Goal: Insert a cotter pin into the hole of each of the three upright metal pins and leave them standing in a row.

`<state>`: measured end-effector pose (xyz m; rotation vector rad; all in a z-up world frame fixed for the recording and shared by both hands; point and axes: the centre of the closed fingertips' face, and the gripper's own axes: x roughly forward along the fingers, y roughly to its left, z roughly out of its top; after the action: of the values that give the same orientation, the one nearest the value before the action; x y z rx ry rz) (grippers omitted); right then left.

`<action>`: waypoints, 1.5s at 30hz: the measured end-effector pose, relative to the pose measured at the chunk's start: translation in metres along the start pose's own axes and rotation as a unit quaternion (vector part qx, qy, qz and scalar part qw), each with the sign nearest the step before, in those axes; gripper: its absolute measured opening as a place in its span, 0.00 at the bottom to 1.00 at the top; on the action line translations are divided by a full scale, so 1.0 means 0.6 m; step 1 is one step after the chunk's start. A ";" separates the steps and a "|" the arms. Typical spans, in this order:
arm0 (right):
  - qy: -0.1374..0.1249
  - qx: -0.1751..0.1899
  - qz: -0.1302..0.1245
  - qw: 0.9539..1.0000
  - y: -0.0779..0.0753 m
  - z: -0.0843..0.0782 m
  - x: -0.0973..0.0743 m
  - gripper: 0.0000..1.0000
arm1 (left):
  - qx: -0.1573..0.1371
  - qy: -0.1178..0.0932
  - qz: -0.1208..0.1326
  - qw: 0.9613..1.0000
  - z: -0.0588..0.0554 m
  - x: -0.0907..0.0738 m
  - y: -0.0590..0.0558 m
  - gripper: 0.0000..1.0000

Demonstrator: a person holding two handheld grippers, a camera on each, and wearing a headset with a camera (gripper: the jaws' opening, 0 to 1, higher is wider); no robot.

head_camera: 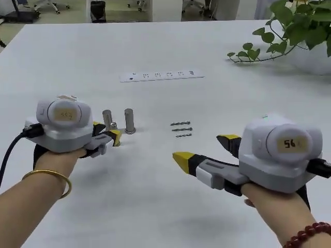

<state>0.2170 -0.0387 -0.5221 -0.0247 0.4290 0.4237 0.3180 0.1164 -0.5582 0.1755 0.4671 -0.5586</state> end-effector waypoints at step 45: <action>0.017 -0.004 0.014 1.000 0.005 -0.002 0.000 0.55 | 0.015 0.000 -0.058 0.998 -0.008 -0.009 -0.040 0.05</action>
<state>0.2153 -0.0364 -0.5227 -0.0331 0.4608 0.4539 0.2989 0.1004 -0.5606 0.1774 0.4718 -0.6802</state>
